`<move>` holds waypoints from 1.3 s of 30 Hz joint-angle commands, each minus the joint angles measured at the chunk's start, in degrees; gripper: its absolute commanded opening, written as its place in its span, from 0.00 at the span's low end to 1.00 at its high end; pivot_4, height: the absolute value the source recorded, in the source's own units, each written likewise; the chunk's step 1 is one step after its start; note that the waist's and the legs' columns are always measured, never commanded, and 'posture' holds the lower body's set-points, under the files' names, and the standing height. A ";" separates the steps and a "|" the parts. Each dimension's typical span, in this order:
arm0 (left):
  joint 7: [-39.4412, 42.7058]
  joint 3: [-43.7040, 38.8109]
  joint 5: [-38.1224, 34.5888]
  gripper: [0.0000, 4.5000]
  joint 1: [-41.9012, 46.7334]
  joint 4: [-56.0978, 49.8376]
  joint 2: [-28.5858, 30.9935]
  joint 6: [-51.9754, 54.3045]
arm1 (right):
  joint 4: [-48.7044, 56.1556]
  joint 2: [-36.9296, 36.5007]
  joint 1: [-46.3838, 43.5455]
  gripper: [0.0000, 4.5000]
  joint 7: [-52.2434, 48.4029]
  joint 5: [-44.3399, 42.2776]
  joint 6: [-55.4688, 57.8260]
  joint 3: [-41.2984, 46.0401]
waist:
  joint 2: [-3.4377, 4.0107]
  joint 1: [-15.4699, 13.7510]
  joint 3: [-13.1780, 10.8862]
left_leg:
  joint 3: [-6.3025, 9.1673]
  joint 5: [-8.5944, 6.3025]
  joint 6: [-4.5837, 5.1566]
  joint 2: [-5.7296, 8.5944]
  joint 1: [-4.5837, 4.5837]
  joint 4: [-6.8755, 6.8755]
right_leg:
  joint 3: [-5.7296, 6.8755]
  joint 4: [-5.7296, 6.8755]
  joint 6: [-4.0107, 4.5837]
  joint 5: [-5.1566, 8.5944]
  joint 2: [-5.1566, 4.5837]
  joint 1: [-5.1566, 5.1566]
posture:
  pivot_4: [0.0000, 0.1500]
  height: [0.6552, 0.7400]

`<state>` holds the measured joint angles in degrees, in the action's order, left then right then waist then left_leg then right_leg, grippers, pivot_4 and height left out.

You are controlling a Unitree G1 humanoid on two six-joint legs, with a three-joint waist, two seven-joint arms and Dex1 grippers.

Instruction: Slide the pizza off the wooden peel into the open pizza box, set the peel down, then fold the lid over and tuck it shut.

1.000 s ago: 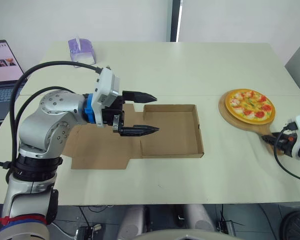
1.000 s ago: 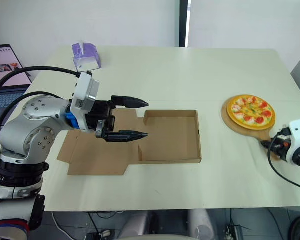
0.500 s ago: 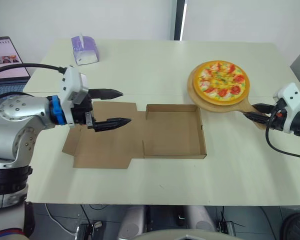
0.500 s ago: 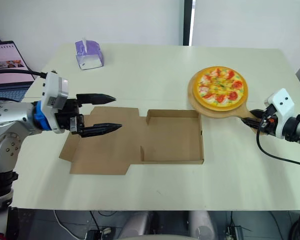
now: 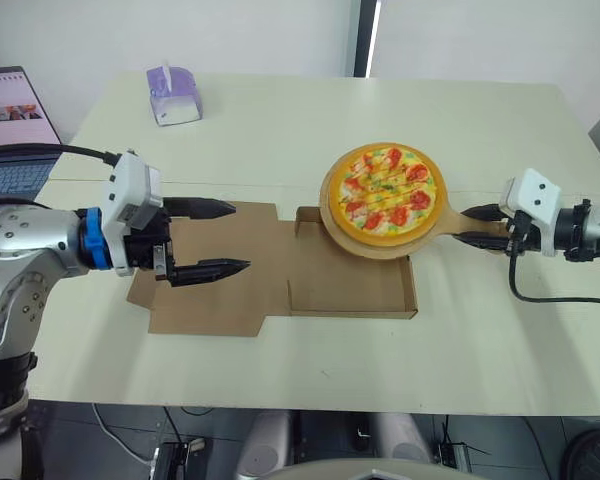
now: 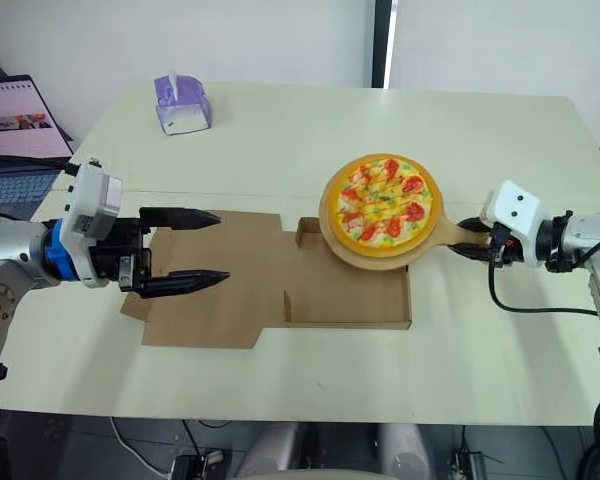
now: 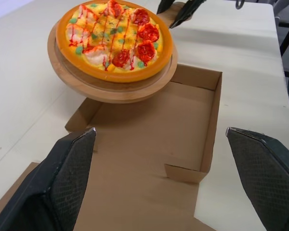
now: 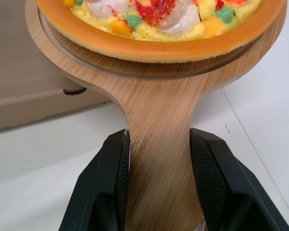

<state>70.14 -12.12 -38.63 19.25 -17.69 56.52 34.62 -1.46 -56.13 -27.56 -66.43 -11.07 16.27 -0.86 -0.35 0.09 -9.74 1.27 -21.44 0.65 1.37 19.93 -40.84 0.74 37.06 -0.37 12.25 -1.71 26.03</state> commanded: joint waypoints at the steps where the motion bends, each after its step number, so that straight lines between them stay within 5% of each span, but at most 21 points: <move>1: 0.60 -2.42 -0.97 1.00 -0.04 -1.62 1.43 -0.70 | 0.83 -0.91 -2.72 0.35 -0.81 0.00 -3.86 1.71 | 0.00 -0.01 0.00 | 0.01 0.00 0.00 0.00 0.00 0.00 | 0.00 0.01 0.00 0.00 0.00 0.00 | 1.00 0.82; 31: 0.38 -2.01 -4.45 1.00 -0.73 -5.12 1.55 1.66 | -23.55 -0.65 -19.34 0.35 2.26 10.85 -23.38 0.72 | 0.01 0.07 0.00 | -0.08 0.01 -0.01 0.00 -0.01 0.00 | -0.03 0.05 0.03 -0.01 -0.01 0.03 | 1.00 0.82; 39: -0.43 1.31 -5.31 1.00 2.88 -6.01 -1.45 1.24 | -21.01 -2.02 -10.19 0.35 6.56 6.53 -13.90 8.39 | 0.01 -0.35 0.00 | -0.06 0.01 -0.01 0.04 0.02 -0.02 | -0.02 0.04 0.02 -0.01 -0.06 0.01 | 1.00 0.82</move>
<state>70.34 -11.29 -42.74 21.13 -21.98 55.72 36.26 -25.82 -56.60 -38.62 -62.15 -1.71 -0.47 2.57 -0.34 -0.27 -9.74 1.20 -21.43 0.64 1.41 19.94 -40.86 0.72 37.12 -0.34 12.24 -1.77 26.04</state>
